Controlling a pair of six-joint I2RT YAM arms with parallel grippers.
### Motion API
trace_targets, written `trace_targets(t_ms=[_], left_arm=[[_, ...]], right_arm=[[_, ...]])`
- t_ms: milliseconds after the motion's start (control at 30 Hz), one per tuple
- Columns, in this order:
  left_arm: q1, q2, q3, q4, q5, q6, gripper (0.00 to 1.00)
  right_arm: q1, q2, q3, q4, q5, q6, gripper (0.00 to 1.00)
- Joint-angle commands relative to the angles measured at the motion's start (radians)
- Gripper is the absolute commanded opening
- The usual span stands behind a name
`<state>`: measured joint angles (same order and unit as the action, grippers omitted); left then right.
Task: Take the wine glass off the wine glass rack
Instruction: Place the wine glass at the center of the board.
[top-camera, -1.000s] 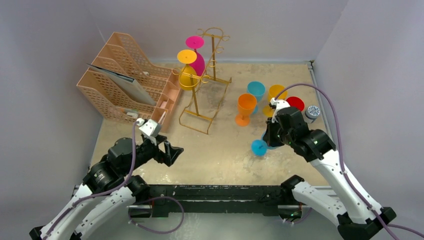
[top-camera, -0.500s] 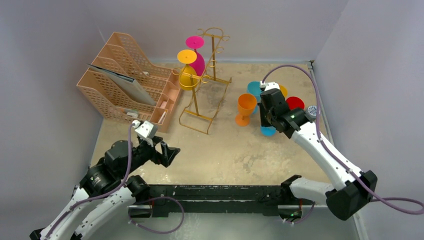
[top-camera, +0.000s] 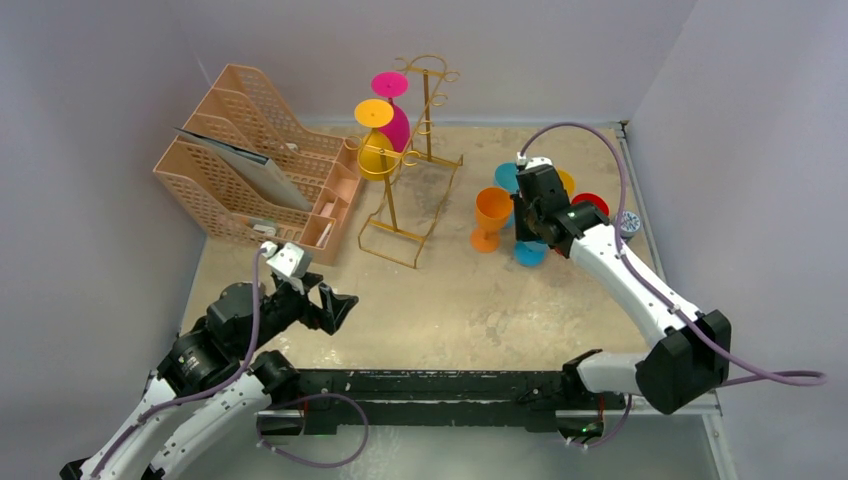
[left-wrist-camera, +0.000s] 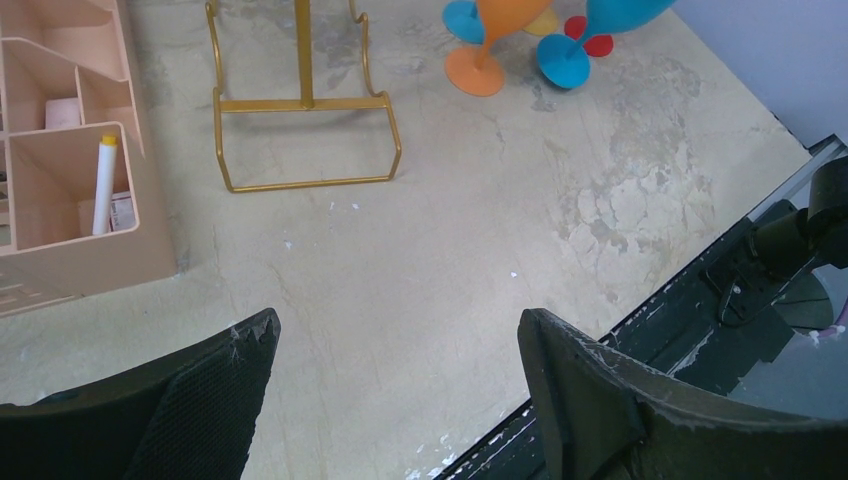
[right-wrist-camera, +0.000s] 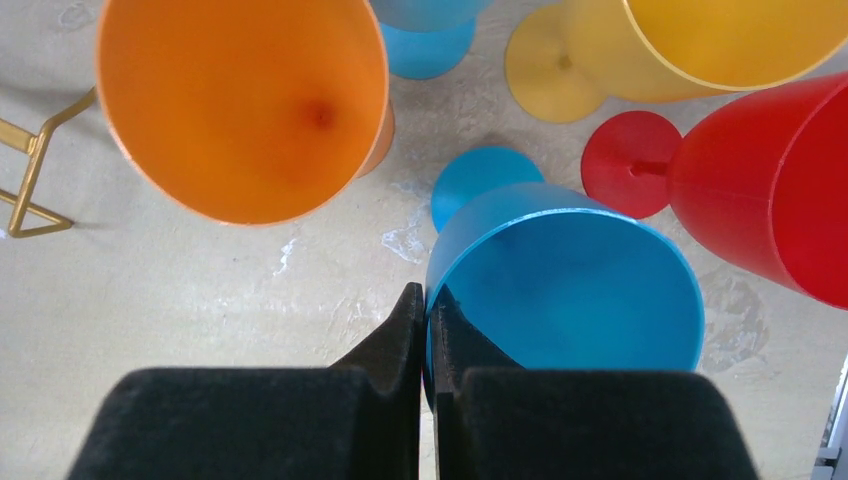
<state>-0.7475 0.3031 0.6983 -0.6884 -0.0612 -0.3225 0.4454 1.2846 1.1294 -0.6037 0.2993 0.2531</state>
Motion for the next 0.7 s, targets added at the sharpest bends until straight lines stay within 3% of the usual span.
trace_targets(t_ms=[0,333,667], left_arm=[[0.004,0.003,0.022,-0.009,-0.022,-0.013,0.88],[0.002,-0.001,0.024,-0.021,-0.049,-0.019,0.88],[0.003,0.007,0.027,-0.026,-0.05,-0.022,0.88]], right_arm=[[-0.031,0.025,0.046,0.032,-0.028,0.012,0.0],[-0.078,0.077,0.067,0.036,-0.098,0.022,0.0],[-0.082,0.097,0.102,0.011,-0.098,0.013,0.1]])
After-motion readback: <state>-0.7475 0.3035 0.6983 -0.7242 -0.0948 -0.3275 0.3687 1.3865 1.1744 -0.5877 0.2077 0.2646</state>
